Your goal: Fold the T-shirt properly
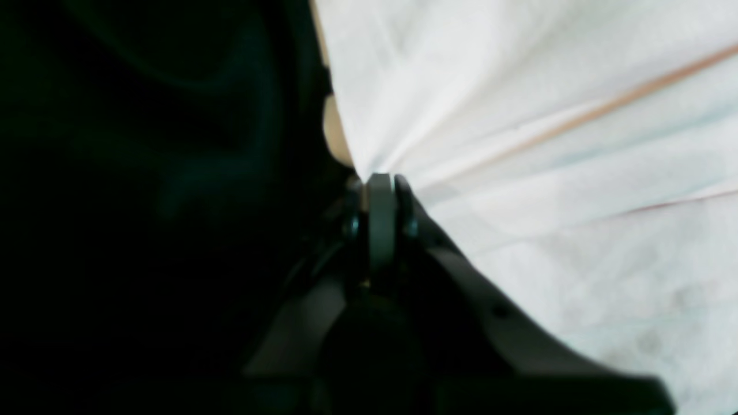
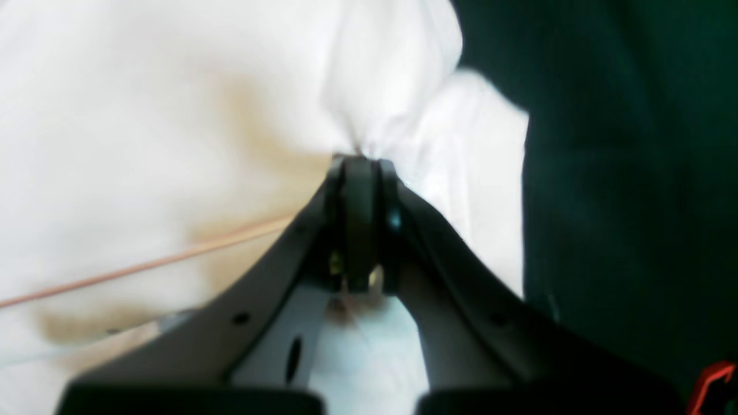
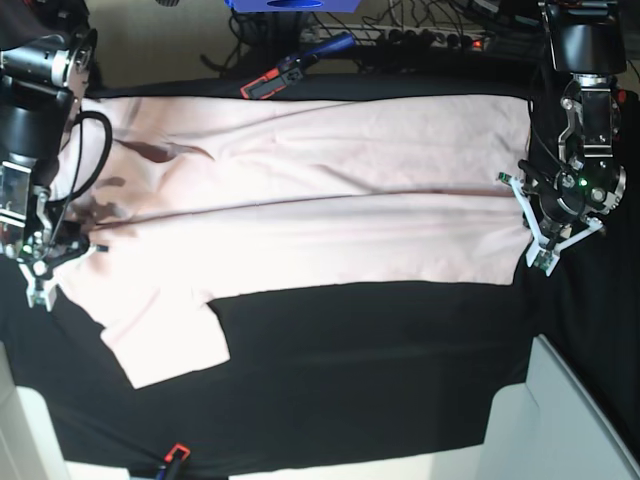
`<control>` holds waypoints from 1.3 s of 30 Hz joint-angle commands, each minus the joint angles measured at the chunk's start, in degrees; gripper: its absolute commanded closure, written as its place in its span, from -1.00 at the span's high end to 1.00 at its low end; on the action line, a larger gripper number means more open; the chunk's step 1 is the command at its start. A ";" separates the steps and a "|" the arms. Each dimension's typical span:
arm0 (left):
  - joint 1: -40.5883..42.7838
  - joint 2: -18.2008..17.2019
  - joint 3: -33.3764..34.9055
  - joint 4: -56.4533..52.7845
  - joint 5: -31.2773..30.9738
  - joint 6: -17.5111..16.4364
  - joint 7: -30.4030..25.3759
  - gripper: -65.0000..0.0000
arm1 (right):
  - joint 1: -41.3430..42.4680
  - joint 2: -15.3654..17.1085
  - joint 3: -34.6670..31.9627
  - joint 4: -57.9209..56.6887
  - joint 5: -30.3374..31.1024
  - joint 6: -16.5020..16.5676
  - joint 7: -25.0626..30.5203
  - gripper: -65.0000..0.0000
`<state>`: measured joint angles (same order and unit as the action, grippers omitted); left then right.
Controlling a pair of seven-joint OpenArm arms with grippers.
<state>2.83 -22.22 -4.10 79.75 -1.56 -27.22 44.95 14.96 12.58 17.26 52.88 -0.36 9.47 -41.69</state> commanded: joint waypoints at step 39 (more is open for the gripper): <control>-13.69 4.42 -5.79 -3.13 2.22 1.07 7.49 0.25 | 21.04 0.04 -12.20 -18.99 -1.44 1.03 8.07 0.50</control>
<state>-9.74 -16.84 -9.69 75.64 1.06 -26.55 53.21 34.20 12.67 5.04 32.75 -2.22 10.44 -34.11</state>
